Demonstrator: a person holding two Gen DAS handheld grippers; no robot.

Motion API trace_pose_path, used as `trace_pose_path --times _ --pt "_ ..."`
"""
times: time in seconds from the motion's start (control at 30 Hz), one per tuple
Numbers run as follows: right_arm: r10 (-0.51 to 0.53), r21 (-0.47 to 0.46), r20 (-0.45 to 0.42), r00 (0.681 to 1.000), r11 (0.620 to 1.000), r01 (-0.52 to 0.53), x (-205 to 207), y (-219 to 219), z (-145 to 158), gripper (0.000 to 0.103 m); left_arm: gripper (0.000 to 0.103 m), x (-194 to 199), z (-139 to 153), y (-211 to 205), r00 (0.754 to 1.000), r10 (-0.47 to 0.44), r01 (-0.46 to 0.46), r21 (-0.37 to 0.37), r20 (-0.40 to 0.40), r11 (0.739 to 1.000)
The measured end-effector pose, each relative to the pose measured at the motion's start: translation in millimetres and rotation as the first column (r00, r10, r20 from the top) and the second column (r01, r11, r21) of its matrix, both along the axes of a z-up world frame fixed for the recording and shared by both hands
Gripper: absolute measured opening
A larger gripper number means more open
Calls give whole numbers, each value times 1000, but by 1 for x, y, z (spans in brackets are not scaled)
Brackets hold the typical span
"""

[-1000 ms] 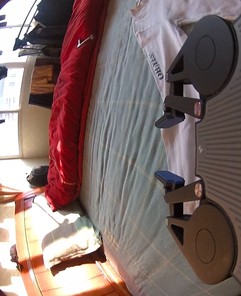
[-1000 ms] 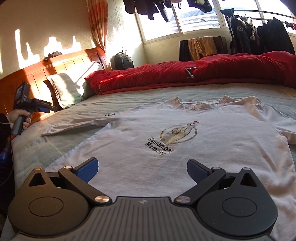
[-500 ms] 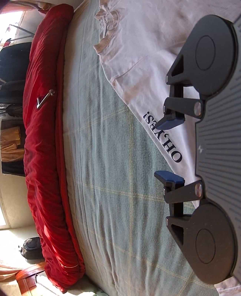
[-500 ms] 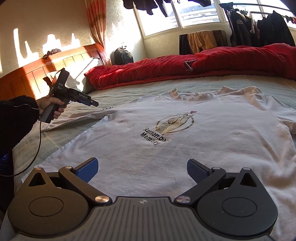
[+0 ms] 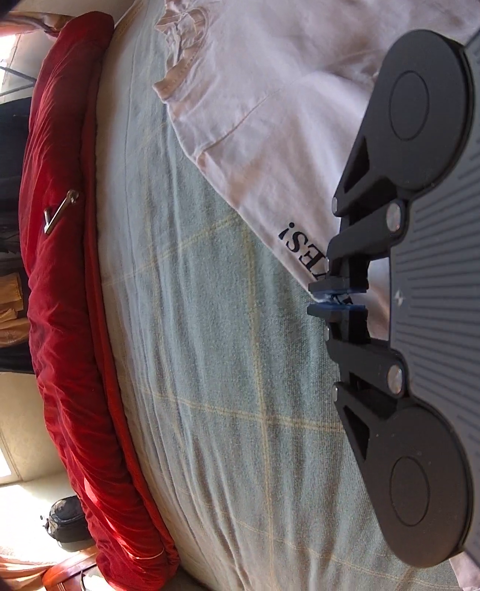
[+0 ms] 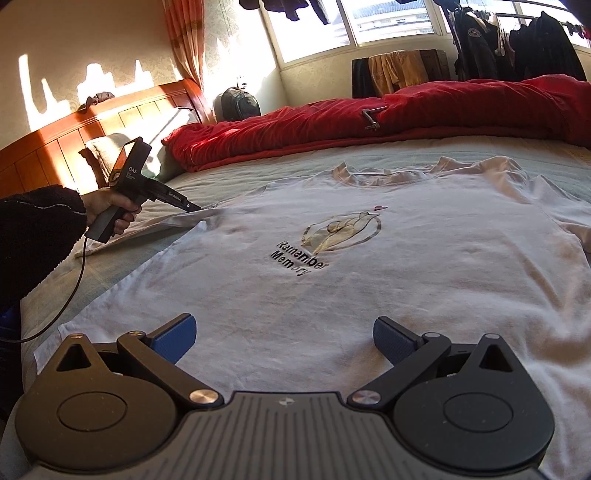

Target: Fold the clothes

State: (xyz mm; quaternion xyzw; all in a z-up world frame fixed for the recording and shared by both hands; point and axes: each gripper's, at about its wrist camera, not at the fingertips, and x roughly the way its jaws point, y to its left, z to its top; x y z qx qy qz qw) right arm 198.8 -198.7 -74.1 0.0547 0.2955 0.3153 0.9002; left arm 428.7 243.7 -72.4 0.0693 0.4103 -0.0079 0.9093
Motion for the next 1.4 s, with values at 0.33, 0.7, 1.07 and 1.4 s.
trace_pose_path --times 0.33,0.7,1.07,1.4 --pt "-2 -5 6 1000 1000 2 -3 -1 1 103 14 -47 32 -6 998 37 -29 -118 58 993" --pt "-11 -24 9 1000 1000 11 -3 2 0 103 18 -43 -8 55 915 403 -385 -262 16 885" --pt "-15 -26 13 1000 1000 16 -5 1 0 103 52 -116 5 64 910 411 -396 -187 53 899" --pt "-21 -48 22 1000 999 22 -9 4 5 103 52 -168 24 81 889 458 -441 -224 27 869"
